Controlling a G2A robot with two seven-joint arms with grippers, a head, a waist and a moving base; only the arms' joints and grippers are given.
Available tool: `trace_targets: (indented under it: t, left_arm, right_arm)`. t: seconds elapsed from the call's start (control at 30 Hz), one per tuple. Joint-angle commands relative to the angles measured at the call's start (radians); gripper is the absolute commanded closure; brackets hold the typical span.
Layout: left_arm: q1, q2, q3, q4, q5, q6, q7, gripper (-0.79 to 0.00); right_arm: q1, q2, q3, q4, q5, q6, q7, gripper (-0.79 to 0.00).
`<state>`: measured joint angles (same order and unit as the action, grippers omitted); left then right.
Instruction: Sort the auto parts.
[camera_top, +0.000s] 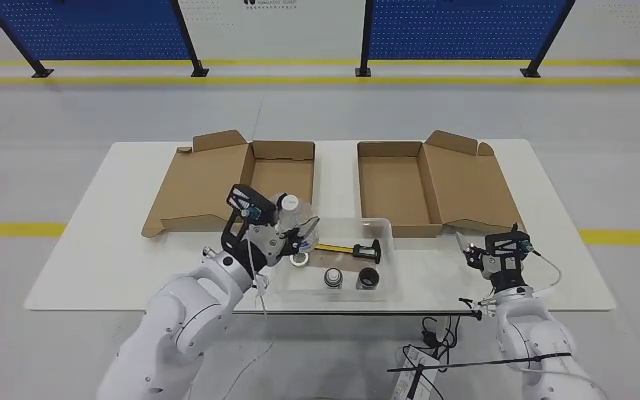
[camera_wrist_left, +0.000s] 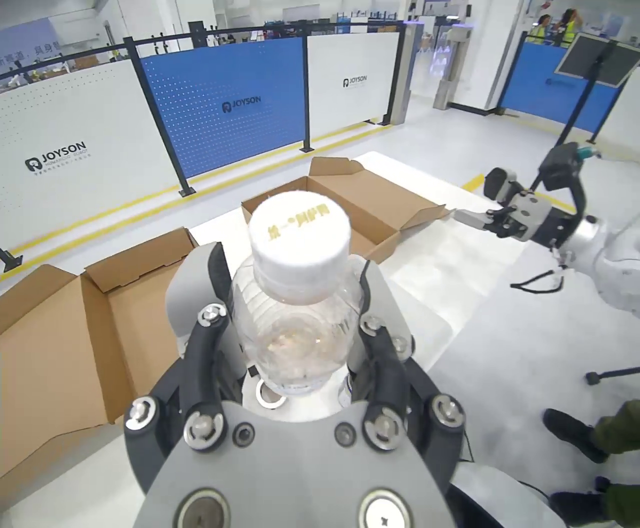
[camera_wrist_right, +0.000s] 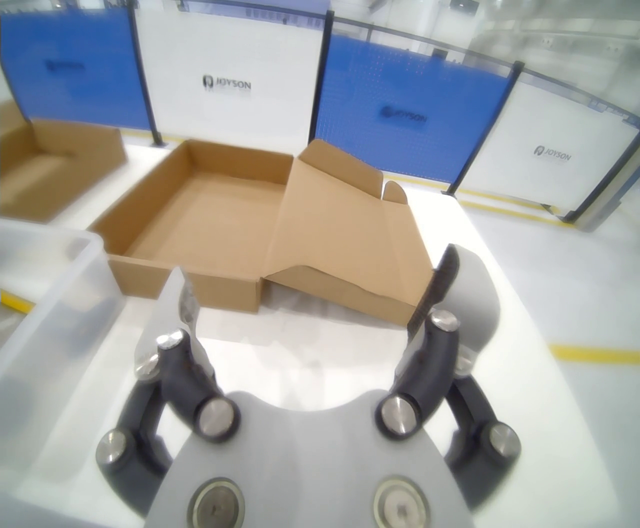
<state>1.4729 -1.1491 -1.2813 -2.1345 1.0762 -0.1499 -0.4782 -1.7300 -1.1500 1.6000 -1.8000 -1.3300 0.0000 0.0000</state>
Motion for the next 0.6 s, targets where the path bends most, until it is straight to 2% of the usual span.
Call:
trace_targets:
  t: [0.0,0.47,0.57]
  left_arm:
    - [-0.001,0.000,0.001,0.001,0.000,0.001,-0.001,0.000]
    - [0.000,0.000,0.001,0.002,-0.003,0.001,0.001,0.000]
    - [-0.031,-0.001,-0.005,0.021,0.029,0.006,0.011,0.000]
  right_arm:
    - [0.000,0.000,0.000,0.000,0.000,0.000,0.000,-0.785]
    - [0.000,0.000,0.000,0.000,0.000,0.000,0.000,-0.785]
    - [0.000,0.000,0.000,0.000,0.000,0.000,0.000,-0.785]
